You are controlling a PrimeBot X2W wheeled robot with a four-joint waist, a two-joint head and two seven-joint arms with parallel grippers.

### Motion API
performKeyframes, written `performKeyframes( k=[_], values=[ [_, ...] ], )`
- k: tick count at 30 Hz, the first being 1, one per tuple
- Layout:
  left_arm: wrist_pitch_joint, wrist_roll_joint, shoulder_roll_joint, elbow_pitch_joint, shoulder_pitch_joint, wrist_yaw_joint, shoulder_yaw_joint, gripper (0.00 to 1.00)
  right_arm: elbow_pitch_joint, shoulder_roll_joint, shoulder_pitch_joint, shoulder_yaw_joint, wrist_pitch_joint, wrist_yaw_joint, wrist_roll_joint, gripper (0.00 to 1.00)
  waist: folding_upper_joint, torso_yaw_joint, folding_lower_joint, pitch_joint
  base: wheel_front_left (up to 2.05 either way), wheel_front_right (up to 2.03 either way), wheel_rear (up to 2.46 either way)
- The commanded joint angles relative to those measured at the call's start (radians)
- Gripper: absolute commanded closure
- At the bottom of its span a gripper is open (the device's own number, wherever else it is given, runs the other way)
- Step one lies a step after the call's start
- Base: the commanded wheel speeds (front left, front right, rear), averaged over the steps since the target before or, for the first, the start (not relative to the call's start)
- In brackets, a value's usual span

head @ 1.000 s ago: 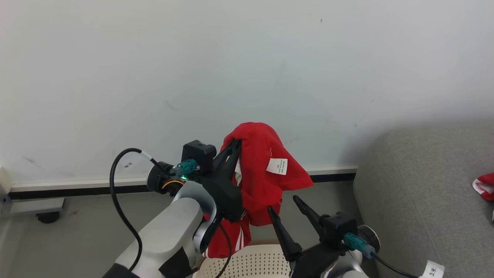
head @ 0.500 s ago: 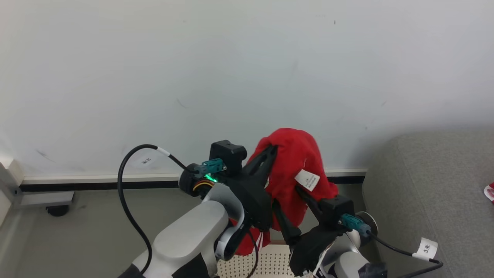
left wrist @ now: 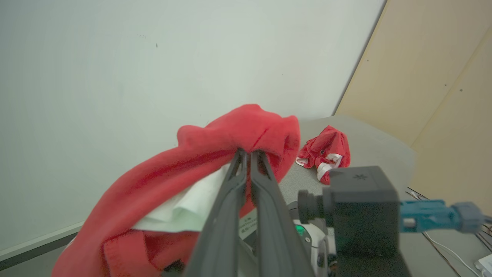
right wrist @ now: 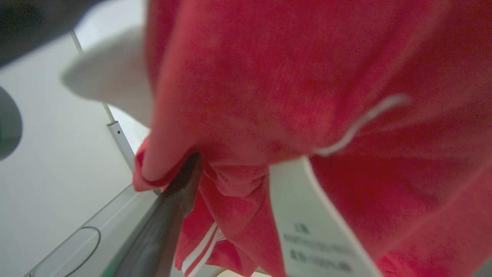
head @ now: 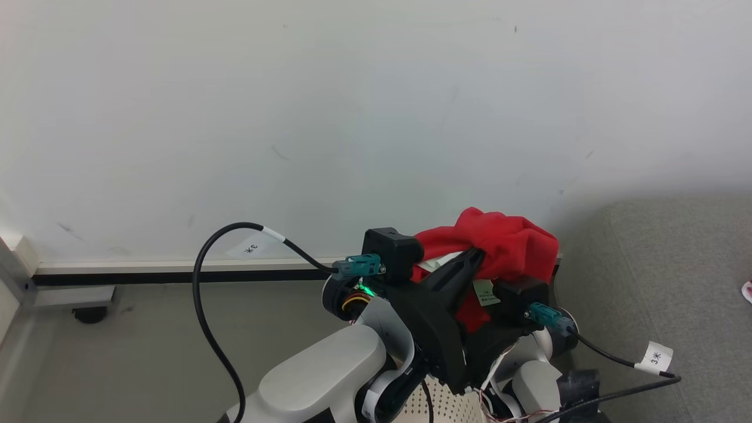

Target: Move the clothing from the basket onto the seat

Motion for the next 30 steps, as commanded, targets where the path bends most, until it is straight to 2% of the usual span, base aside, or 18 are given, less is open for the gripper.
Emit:
performKeyframes(
  k=[1, 4, 5, 6, 7, 18, 19, 20, 21, 22, 23, 30],
  values=[
    [0.005, -0.023, -0.001, -0.021, 0.005, 0.008, -0.012, 1.00, 0.014, 0.000, -0.018, -0.004, -0.012, -0.001, 0.008, 0.00, -0.0001, -0.001, -0.0001, 0.002, 0.00, 0.00, 0.00],
    [0.010, -0.030, -0.001, -0.033, 0.001, 0.015, -0.022, 1.00, 0.030, 0.000, -0.033, -0.010, -0.023, -0.001, 0.011, 0.00, -0.0001, -0.003, -0.0001, 0.005, 0.00, 0.00, 0.00],
    [0.010, -0.034, -0.001, -0.032, 0.000, 0.018, -0.025, 1.00, 0.034, 0.000, -0.034, -0.011, -0.027, -0.001, 0.011, 0.34, -0.0001, -0.004, -0.0001, 0.006, 0.00, 0.00, 0.00],
    [0.010, -0.036, -0.001, -0.027, -0.001, 0.018, -0.027, 1.00, 0.039, 0.000, -0.036, -0.011, -0.028, -0.001, 0.010, 0.87, -0.0001, -0.004, -0.0001, 0.007, 0.00, 0.00, 0.00],
    [0.009, -0.039, -0.001, -0.022, -0.002, 0.020, -0.028, 1.00, 0.043, 0.000, -0.039, -0.008, -0.031, -0.001, 0.007, 1.00, -0.0001, -0.005, -0.0001, 0.007, 0.00, 0.00, 0.00],
    [-0.062, -0.006, 0.012, 0.078, -0.020, 0.043, -0.001, 1.00, 0.047, 0.000, -0.033, 0.026, -0.046, -0.001, 0.013, 1.00, -0.0001, -0.020, -0.0001, 0.011, 0.00, 0.00, 0.00],
    [-0.076, 0.004, 0.017, 0.091, -0.023, 0.048, 0.001, 0.96, 0.045, -0.001, -0.030, 0.029, -0.047, -0.001, 0.013, 1.00, -0.0001, -0.022, -0.0001, 0.012, 0.00, 0.00, 0.00],
    [-0.088, 0.006, 0.022, 0.107, -0.024, 0.047, 0.003, 0.62, 0.042, 0.000, -0.027, 0.033, -0.048, -0.001, 0.014, 1.00, -0.0001, -0.025, -0.0001, 0.013, 0.00, 0.00, 0.00],
    [-0.100, 0.010, 0.026, 0.121, -0.022, 0.049, 0.007, 0.53, 0.038, 0.000, -0.024, 0.037, -0.048, -0.001, 0.014, 1.00, -0.0001, -0.027, -0.0001, 0.014, 0.00, 0.00, 0.00],
    [-0.111, 0.019, 0.029, 0.137, -0.023, 0.051, 0.009, 0.05, 0.035, 0.000, -0.021, 0.040, -0.049, -0.001, 0.014, 1.00, -0.0001, -0.030, -0.0001, 0.015, 0.00, 0.00, 0.00],
    [-0.121, 0.022, 0.032, 0.152, -0.020, 0.051, 0.012, 0.00, 0.032, 0.000, -0.016, 0.044, -0.050, -0.001, 0.013, 1.00, -0.0001, -0.032, -0.0001, 0.016, 0.00, 0.00, 0.00],
    [-0.169, 0.092, 0.056, 0.247, -0.001, 0.044, 0.007, 0.00, 0.010, 0.000, -0.004, 0.055, -0.046, -0.001, 0.007, 1.00, -0.0001, -0.046, -0.0001, 0.020, 0.00, 0.00, 0.00]
  ],
)
